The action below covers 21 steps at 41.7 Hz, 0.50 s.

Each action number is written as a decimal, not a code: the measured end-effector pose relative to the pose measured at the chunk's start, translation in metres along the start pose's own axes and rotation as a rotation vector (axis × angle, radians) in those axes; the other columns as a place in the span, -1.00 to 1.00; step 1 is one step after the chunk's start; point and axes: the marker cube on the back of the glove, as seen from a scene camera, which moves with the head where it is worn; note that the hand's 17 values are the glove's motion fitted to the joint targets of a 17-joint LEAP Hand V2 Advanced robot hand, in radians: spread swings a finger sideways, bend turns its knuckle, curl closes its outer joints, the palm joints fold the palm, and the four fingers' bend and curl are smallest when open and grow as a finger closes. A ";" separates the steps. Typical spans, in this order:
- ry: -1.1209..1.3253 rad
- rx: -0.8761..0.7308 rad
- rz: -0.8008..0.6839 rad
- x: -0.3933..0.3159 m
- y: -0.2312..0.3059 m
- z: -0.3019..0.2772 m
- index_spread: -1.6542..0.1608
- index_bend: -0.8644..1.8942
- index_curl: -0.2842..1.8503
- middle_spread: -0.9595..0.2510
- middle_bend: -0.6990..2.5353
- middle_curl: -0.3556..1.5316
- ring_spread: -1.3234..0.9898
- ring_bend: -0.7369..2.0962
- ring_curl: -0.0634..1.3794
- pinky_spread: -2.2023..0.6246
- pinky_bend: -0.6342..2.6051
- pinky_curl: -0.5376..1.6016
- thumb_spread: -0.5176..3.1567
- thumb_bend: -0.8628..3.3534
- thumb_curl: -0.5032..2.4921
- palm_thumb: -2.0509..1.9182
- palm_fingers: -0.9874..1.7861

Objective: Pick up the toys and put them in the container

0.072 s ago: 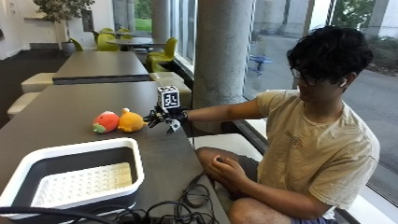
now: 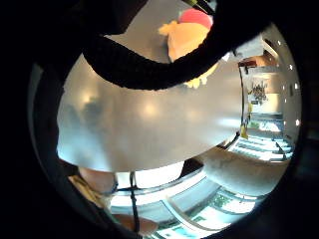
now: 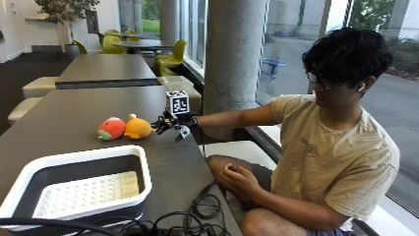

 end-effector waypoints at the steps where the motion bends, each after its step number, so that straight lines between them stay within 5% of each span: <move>1: 0.001 0.000 -0.001 0.000 0.000 0.000 0.64 -0.22 -0.65 0.56 -0.53 -0.62 0.14 -0.35 -0.87 0.57 -0.20 -0.34 -0.34 -0.55 -0.64 0.08 -0.27; 21: 0.031 0.001 0.031 0.004 0.003 -0.002 0.53 -0.20 -0.50 0.56 -0.49 -0.53 0.14 -0.31 -0.74 0.57 -0.12 -0.23 0.01 -0.56 -0.57 0.06 -0.35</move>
